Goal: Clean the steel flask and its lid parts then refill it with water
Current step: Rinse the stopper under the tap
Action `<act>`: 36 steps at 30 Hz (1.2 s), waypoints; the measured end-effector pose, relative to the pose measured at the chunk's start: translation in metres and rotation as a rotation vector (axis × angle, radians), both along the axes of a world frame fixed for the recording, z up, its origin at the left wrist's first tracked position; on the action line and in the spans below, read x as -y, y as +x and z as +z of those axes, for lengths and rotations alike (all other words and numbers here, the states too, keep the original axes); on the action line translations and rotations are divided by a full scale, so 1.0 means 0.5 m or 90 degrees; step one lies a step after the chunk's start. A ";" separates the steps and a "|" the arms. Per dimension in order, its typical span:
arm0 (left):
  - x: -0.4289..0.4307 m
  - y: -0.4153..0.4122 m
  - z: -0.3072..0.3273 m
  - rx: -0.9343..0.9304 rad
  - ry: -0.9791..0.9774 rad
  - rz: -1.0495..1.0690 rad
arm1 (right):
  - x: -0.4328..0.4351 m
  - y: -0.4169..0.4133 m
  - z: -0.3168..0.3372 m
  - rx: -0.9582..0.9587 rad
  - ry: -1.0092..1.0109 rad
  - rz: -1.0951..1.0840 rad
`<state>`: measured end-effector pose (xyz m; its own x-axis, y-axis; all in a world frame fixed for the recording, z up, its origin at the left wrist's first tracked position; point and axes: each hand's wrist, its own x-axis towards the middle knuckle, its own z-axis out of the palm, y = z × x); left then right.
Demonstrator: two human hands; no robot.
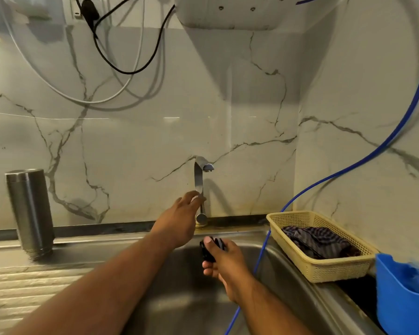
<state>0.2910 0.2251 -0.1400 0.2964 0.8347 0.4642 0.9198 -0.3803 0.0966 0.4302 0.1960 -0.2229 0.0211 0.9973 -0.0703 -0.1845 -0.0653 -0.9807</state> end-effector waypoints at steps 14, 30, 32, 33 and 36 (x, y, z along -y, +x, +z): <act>-0.050 -0.004 -0.034 -0.173 0.041 0.012 | -0.010 -0.015 -0.001 -0.121 -0.010 0.049; -0.026 -0.014 -0.078 -0.106 0.011 0.049 | -0.004 -0.004 0.004 -0.109 0.002 0.042; -0.002 -0.004 -0.089 0.052 -0.021 0.053 | -0.005 -0.005 0.005 -0.125 0.005 0.034; 0.010 0.001 -0.093 0.155 -0.044 0.049 | -0.006 -0.005 0.007 -0.136 0.000 0.031; 0.038 0.017 -0.110 0.412 -0.148 -0.039 | -0.003 -0.004 0.009 -0.140 -0.041 0.028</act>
